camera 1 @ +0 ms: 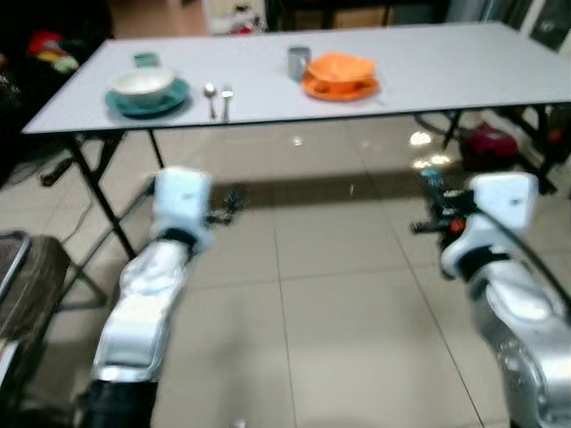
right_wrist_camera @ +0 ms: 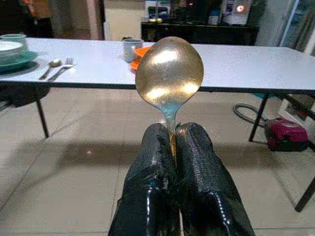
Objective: Setting the table
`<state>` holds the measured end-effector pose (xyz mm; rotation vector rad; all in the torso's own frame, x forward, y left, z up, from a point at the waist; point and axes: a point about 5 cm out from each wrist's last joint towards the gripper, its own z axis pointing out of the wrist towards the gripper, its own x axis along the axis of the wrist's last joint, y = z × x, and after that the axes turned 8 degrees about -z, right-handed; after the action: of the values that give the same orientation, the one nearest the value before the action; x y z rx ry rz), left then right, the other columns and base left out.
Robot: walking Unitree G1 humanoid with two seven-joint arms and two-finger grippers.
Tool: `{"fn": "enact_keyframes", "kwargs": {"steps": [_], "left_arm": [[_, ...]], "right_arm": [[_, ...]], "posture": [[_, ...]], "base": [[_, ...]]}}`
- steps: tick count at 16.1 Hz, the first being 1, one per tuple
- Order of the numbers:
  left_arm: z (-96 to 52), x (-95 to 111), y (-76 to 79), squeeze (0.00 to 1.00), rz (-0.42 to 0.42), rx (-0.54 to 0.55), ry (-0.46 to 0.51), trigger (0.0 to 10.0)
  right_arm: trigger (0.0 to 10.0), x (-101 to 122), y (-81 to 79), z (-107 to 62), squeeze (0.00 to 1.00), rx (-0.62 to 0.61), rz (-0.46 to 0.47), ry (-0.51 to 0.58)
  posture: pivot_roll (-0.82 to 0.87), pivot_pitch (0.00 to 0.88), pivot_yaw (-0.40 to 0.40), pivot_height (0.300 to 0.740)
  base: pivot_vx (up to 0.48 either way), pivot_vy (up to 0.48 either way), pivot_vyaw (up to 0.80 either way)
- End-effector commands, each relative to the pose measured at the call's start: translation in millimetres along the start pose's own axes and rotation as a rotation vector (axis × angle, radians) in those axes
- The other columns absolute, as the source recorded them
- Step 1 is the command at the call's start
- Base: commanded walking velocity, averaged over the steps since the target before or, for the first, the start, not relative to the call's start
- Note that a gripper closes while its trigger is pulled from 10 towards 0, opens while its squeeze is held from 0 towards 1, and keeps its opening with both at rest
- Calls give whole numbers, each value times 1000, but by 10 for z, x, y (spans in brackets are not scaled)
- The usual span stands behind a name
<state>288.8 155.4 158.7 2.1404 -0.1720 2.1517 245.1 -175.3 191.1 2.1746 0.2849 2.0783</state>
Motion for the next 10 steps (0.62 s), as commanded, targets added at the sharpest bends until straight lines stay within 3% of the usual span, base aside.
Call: {"fn": "enact_keyframes", "kwargs": {"steps": [1, 8, 10], "left_arm": [[-13, 52, 52, 0, 5, -28, 20, 10000], [-186, 34, -18, 0, 13, -3, 18, 10000], [-239, -18, -69, 0, 23, 21, 25, 10000]], "right_arm": [[10000, 35, 64, -45, 0, -26, 12, 35], [10000, -76, 27, -7, 0, 31, 42, 13], [10000, -245, 31, 2, 0, 34, 33, -41]], "posture": [[-7, 0, 46, 740], [53, 0, -2, 740], [55, 0, -8, 740]], "base": [[296, 0, 0], [299, 0, 0], [306, 0, 0]]}}
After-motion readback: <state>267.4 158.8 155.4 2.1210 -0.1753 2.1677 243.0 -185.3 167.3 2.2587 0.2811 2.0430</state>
